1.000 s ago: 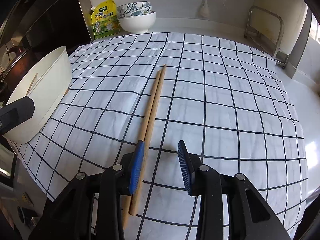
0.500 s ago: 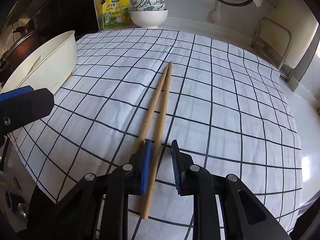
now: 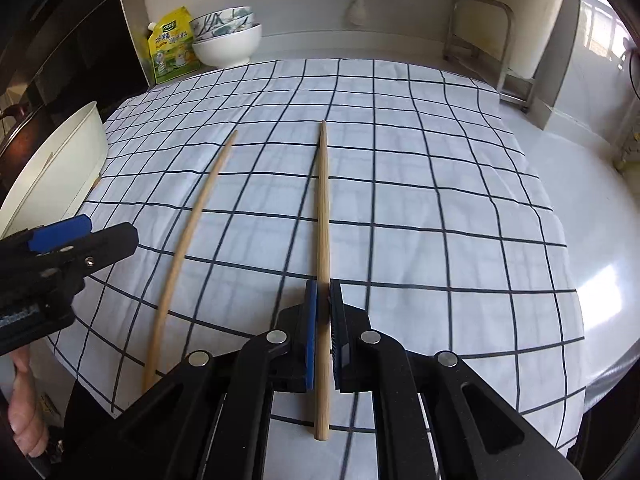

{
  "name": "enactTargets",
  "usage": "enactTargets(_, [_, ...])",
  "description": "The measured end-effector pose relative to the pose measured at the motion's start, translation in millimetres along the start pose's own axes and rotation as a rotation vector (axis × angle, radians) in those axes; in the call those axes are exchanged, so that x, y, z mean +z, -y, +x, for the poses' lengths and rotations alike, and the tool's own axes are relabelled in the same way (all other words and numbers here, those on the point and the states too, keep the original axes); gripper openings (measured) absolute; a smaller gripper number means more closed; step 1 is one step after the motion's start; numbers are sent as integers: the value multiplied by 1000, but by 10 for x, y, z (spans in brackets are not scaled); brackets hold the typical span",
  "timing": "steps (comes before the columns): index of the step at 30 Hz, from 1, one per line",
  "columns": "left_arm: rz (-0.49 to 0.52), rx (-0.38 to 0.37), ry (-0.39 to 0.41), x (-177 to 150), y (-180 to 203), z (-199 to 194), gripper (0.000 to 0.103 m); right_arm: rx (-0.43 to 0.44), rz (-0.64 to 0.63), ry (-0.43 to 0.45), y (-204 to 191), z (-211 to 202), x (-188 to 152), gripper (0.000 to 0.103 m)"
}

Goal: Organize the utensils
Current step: 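Lower and close the left tool on one chopstick while the right tool grasps the other, then carry the chopstick in the left tool over the basin while the right tool carries its chopstick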

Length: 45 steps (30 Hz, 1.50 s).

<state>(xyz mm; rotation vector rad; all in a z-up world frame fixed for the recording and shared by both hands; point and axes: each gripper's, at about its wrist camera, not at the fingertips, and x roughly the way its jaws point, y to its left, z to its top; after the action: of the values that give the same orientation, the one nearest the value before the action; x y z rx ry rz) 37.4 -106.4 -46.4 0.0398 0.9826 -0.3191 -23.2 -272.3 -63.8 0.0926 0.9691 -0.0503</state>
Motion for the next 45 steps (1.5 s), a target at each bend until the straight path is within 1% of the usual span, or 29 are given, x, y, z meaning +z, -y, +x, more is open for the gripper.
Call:
enactTargets(4, [16, 13, -21, -3, 85, 130, 76, 9, 9, 8, 63, -19, -2, 7])
enactTargets(7, [31, 38, -20, 4, 127, 198, 79, -2, 12, 13, 82, 6, 26, 16])
enactTargets(10, [29, 45, -36, 8, 141, 277, 79, -8, 16, 17, 100, 37, 76, 17])
enactTargets(12, [40, 63, -33, 6, 169, 299, 79, -18, 8, 23, 85, 68, 101, 18])
enactTargets(13, [48, 67, -33, 8, 185, 310, 79, -27, -1, 28, 65, 82, 110, 19])
enactTargets(15, [60, 70, -28, 0, 220, 319, 79, -47, -34, 34, -3, 111, 121, 24])
enactTargets(17, [69, 69, -18, -13, 251, 312, 78, -69, -60, 40, -62, 131, 130, 26])
enactTargets(20, [86, 59, -5, -20, 297, 287, 64, -56, -48, 37, -54, 154, 158, 25])
enactTargets(21, [90, 54, -3, -18, 313, 277, 56, -56, -47, 36, -53, 158, 165, 25])
enactTargets(22, [94, 50, -3, -14, 328, 271, 45, -59, -47, 37, -58, 161, 168, 22])
enactTargets(23, [97, 46, -3, -11, 341, 265, 39, -62, -47, 38, -66, 163, 169, 14])
enactTargets(24, [98, 39, -4, -9, 351, 261, 27, -67, -47, 38, -72, 164, 172, 9])
enactTargets(25, [100, 35, -7, -7, 360, 257, 16, -68, -44, 37, -74, 165, 173, 6])
enactTargets(27, [102, 23, -15, -7, 359, 253, 9, -56, -33, 37, -60, 158, 170, 6])
enactTargets(31, [80, -13, -36, -15, 296, 235, 8, -9, 19, 23, 8, 128, 164, 6])
enactTargets(36, [62, -27, -39, -6, 207, 136, 7, 22, 60, 35, 1, 7, 162, 6])
enactTargets(41, [52, -59, -1, 62, 108, -119, 7, 52, 65, 78, -117, -206, 232, 6])
enactTargets(45, [39, -75, 60, 154, -41, -417, 7, 102, 64, 120, -279, -379, 356, 6])
